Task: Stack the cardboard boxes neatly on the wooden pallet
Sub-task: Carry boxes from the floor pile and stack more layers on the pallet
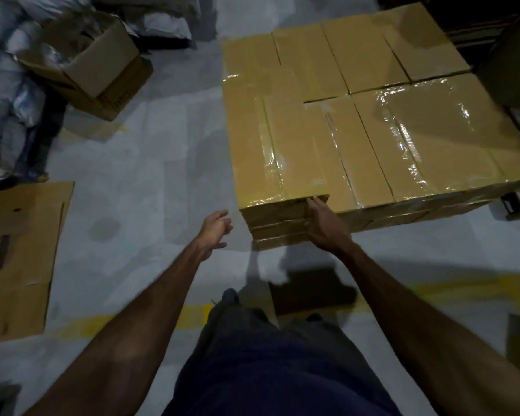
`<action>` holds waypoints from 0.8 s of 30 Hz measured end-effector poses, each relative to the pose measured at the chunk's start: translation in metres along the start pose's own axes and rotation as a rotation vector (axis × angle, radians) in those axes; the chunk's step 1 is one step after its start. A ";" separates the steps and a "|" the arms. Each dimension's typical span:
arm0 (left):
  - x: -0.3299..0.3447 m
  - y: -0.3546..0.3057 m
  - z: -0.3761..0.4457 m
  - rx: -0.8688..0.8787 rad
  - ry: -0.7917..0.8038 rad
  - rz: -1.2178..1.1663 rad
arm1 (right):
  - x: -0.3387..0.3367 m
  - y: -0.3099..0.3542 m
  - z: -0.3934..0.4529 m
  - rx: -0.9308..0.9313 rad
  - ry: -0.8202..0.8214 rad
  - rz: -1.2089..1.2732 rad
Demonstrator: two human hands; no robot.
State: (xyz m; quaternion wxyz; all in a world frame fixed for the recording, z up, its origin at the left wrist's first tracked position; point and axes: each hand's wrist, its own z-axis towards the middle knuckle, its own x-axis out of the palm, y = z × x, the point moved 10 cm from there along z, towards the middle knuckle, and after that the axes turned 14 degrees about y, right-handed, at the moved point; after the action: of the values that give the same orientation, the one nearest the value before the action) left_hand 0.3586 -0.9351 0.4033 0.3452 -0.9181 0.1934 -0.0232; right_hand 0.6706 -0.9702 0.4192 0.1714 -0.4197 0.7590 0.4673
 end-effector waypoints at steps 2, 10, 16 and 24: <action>-0.006 0.004 0.005 -0.002 0.048 0.033 | 0.009 0.023 -0.015 0.030 -0.006 -0.028; -0.038 0.001 0.044 0.035 0.275 0.144 | 0.057 0.088 -0.011 0.157 -0.144 -0.016; -0.089 -0.017 0.065 0.066 0.380 0.145 | 0.102 0.158 0.021 0.302 -0.241 0.058; -0.152 -0.042 0.089 0.049 0.469 0.187 | 0.100 0.222 0.047 0.411 -0.242 0.010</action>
State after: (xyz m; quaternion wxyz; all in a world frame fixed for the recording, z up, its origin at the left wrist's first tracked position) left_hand 0.2481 -0.7947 0.3761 0.3139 -0.8571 0.3515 -0.2081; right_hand 0.4282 -0.9308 0.4556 0.3408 -0.3133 0.8141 0.3506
